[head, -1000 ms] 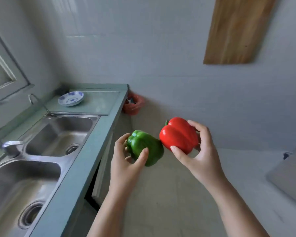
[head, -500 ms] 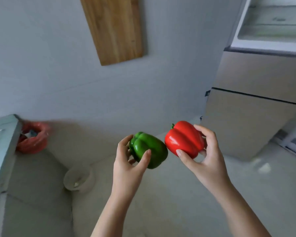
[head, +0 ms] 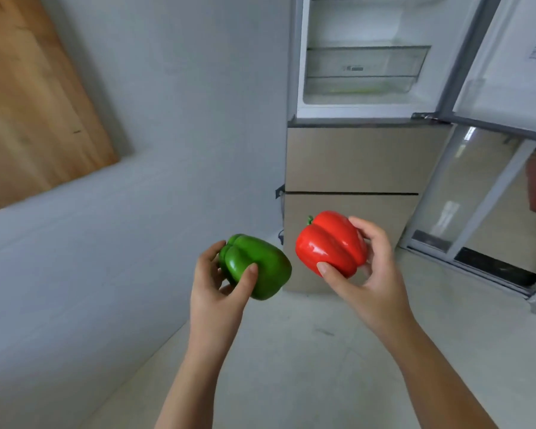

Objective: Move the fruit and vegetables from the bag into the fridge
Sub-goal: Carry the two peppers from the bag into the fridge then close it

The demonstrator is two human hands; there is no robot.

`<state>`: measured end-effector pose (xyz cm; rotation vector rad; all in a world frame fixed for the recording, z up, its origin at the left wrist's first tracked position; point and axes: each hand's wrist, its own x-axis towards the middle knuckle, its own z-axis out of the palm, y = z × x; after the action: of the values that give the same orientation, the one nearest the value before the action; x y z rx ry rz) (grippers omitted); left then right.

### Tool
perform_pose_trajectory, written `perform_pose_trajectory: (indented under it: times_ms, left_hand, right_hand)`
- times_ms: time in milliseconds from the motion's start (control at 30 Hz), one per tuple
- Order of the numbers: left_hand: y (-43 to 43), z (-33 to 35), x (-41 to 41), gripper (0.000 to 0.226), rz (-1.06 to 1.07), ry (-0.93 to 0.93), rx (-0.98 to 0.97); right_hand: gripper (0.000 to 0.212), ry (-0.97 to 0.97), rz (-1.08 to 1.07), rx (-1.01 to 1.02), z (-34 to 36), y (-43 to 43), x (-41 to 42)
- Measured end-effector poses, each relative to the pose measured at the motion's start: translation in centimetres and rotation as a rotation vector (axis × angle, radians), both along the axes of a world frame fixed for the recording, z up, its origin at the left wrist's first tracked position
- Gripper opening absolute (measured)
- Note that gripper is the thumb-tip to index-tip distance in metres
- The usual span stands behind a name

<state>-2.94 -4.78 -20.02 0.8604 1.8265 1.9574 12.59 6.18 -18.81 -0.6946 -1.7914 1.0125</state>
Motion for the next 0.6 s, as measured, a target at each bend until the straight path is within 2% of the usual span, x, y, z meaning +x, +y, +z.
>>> perform_pose_trajectory:
  times_ms: [200,367,600]
  left_hand:
    - [7.9,0.7,-2.8,0.041,-0.128,-0.009,0.002]
    - [15.0,0.6,-3.7,0.043,-0.187,0.025,-0.008]
    - [27.7,0.9,-4.2,0.044,-0.224,0.091,0.009]
  right_hand:
    - [0.066,0.023,-0.123,-0.036,-0.2,5.8,-1.7]
    - [0.066,0.076,-0.142,-0.054,-0.4,11.8,-3.4]
    - [0.07,0.11,-0.201,-0.059,-0.1,24.4,-3.0]
